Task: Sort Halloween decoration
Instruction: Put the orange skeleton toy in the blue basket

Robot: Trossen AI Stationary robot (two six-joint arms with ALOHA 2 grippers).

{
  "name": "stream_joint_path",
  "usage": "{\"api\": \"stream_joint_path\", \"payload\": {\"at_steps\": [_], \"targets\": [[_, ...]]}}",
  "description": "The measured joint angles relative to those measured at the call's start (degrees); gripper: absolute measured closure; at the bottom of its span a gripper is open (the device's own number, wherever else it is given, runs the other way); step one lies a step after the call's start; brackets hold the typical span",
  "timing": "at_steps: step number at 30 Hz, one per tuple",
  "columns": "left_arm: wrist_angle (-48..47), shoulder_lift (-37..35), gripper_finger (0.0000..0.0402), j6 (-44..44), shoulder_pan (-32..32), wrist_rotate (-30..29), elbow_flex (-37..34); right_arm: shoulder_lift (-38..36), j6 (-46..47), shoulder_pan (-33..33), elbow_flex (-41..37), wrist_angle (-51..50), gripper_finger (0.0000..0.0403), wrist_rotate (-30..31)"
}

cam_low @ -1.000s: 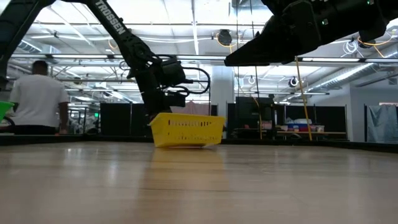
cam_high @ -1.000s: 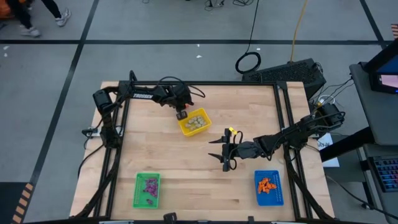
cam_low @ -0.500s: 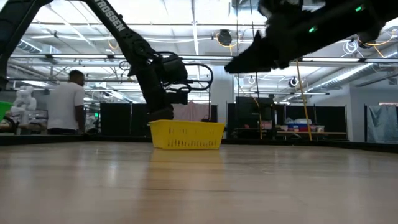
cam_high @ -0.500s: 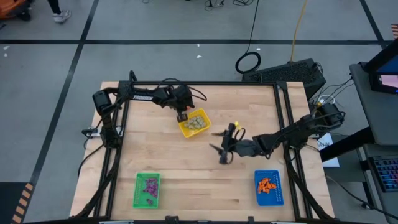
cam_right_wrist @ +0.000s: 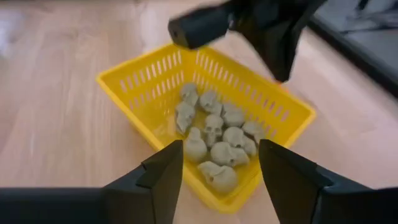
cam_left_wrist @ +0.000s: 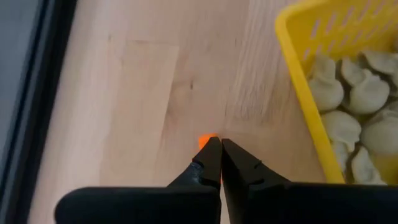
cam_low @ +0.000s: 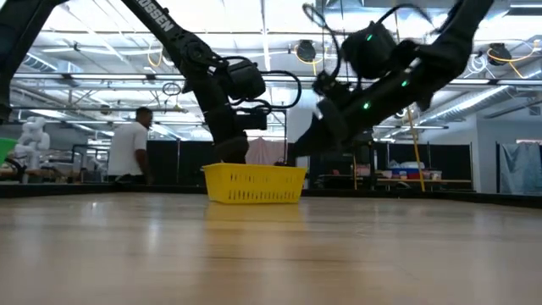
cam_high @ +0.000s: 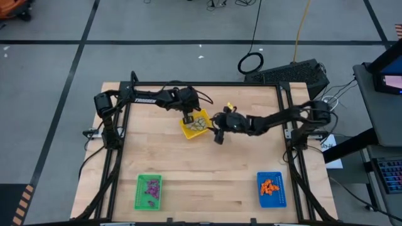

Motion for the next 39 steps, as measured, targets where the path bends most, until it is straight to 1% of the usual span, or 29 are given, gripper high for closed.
{"api": "stream_joint_path", "payload": {"at_steps": [2, 4, 7, 11, 13, 18, 26, 35, 39], "targets": [[-0.92, -0.04, 0.0395, 0.0, -0.24, -0.38, 0.58, 2.28, 0.03, -1.24, 1.25, 0.31, 0.0214, -3.13], [-2.0, -0.07, 0.0394, -0.02, -0.24, -1.2, 0.7, 3.86, 0.07, -1.41, 2.46, 0.49, 0.0225, -4.16], [-3.85, -0.07, 0.0394, -0.02, 0.05, -1.69, 0.72, 5.24, -0.59, -0.63, 4.2, -0.09, 0.0239, -4.23], [-5.61, -0.07, 0.0394, -0.11, 0.71, -1.79, 0.72, 5.25, -1.58, -0.07, 5.75, -2.66, 0.0256, -3.93], [-5.64, -0.07, 0.0394, -0.56, 1.14, -1.82, 0.75, 5.23, -1.5, -0.06, 6.12, -5.22, 0.0264, -2.97], [-5.7, -0.07, 0.0394, -1.27, 2.06, -1.82, 0.75, 5.17, 0.42, -0.02, 8.44, -12.59, 0.0279, -2.98], [-5.66, -0.07, 0.0394, 0.04, 3.66, -1.82, 0.79, 4.88, 3.97, 1.46, 10.51, -16.12, 0.0285, -6.12], [-5.18, -0.07, 0.0394, 2.97, 3.93, -1.62, 0.79, 4.89, 7.1, 2.58, 15.64, -26.98, 0.0285, -6.09], [-5.23, -0.07, 0.0394, 3.13, 3.96, -1.62, 0.79, 4.88, 8.66, 3.03, 17.03, -30.28, 0.0285, -6.11]]}}
